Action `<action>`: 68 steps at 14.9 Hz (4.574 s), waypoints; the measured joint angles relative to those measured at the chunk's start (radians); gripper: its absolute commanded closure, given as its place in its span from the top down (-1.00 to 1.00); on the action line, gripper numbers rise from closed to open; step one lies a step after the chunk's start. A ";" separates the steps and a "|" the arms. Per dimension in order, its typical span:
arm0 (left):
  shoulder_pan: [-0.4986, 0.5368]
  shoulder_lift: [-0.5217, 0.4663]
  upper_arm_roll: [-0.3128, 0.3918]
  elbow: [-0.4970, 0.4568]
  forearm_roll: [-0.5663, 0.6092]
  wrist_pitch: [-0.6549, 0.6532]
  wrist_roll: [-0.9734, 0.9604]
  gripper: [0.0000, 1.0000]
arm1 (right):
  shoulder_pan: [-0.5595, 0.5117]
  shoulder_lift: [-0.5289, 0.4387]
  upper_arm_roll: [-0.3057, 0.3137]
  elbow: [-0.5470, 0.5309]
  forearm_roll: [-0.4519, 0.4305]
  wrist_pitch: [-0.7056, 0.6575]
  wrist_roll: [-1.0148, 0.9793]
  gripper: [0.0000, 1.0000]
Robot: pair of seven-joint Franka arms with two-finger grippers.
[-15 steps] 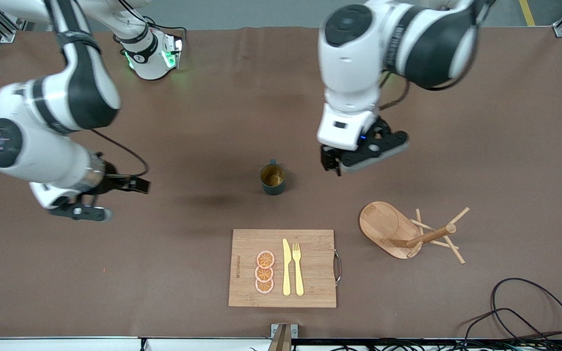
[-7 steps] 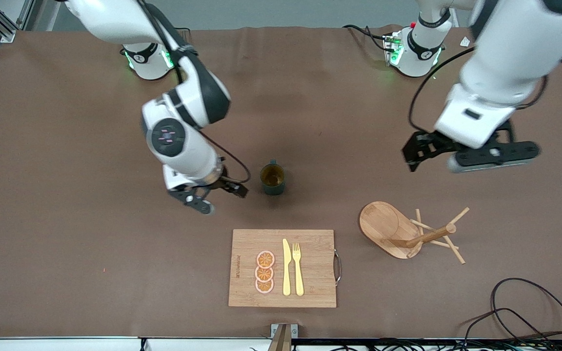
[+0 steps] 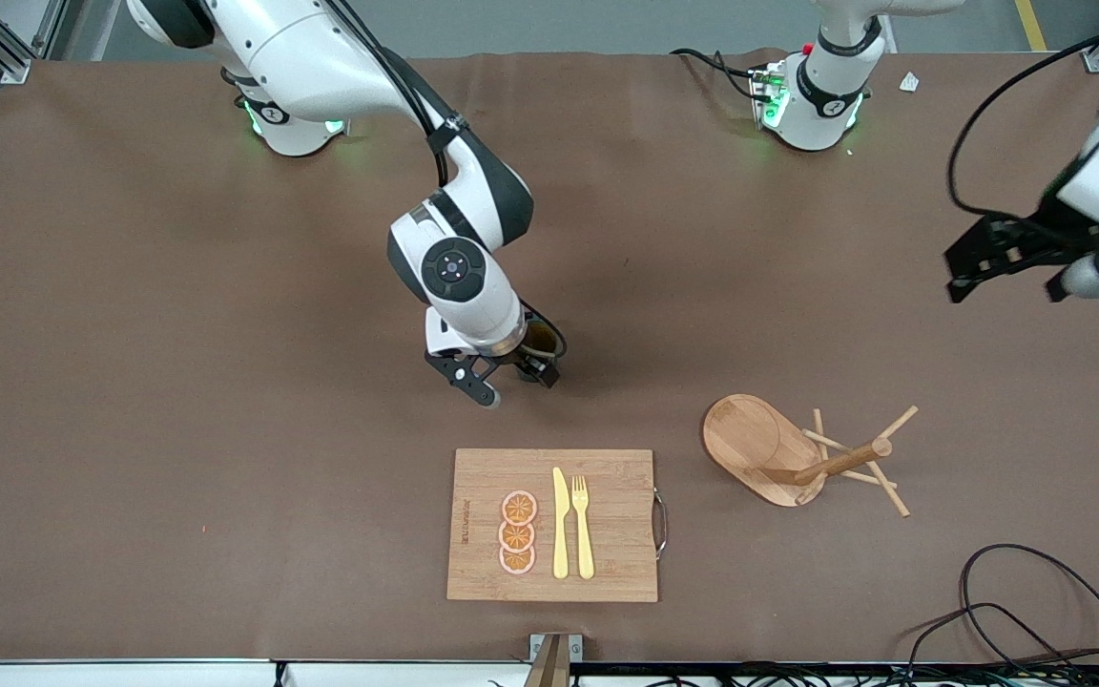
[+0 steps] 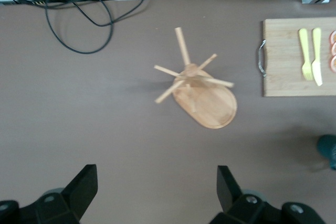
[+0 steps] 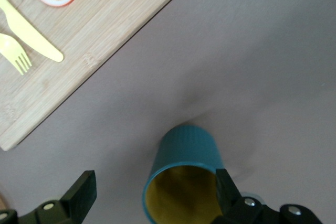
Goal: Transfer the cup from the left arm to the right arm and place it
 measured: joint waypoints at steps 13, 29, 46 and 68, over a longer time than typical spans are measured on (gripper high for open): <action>0.075 -0.122 0.053 -0.128 -0.065 -0.077 0.089 0.99 | 0.047 0.067 -0.001 0.009 0.024 0.107 0.023 -0.99; 0.023 -0.214 0.026 -0.244 -0.067 -0.124 0.087 1.00 | -0.372 -0.079 -0.060 0.050 -0.036 -0.277 -0.994 -0.99; -0.024 -0.234 -0.009 -0.272 -0.028 -0.102 0.081 1.00 | -0.626 -0.064 -0.057 -0.125 -0.139 -0.115 -1.397 0.53; -0.015 -0.233 0.004 -0.265 -0.028 -0.099 0.081 1.00 | -0.643 -0.569 -0.056 -0.087 -0.139 -0.474 -1.358 1.00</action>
